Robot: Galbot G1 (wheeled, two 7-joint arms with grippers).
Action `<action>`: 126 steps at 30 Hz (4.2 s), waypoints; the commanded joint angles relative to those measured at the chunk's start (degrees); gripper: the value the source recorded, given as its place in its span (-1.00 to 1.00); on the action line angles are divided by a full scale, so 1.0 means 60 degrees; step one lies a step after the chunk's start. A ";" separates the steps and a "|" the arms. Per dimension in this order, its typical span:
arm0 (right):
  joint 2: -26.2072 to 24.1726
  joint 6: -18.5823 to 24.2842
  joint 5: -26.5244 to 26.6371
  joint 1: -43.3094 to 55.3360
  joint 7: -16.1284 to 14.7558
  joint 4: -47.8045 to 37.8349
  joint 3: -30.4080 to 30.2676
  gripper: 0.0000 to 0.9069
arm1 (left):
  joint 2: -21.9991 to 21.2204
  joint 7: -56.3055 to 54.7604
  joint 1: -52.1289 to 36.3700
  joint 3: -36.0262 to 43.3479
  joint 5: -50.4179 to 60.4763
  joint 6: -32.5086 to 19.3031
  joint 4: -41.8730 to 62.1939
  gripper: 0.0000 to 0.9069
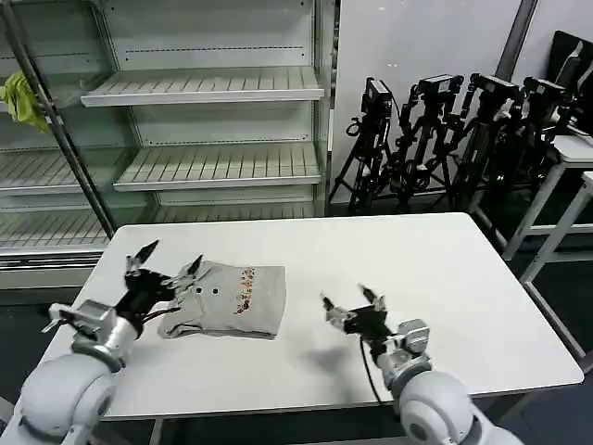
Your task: Fold and organize the clothes.
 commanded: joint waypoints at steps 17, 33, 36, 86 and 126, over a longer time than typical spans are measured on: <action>0.2924 -0.0258 0.1018 0.1785 0.0477 -0.3301 -0.1957 1.00 | -0.1591 0.0058 0.2410 -0.2300 0.0698 -0.0376 -0.0721 1.00; 0.4173 -0.0181 0.0558 0.2403 0.0250 -0.4716 -0.2149 0.69 | -0.2068 0.0119 0.2597 -0.2361 0.0803 -0.0520 -0.0974 1.00; 0.4238 -0.0188 0.0511 0.2414 0.0241 -0.4737 -0.2195 0.27 | -0.2135 0.0128 0.2660 -0.2375 0.0805 -0.0546 -0.1029 1.00; -0.3532 -0.1259 0.0127 0.1828 -0.0221 -0.0628 -0.0505 1.00 | -0.2397 0.0157 0.2312 -0.1218 0.1060 -0.0709 -0.1115 1.00; -0.0902 0.1899 -0.4530 -0.1876 -0.1441 0.1500 0.6534 1.00 | -0.1089 0.2435 -0.2555 -0.0145 -0.0140 -0.1765 0.1183 1.00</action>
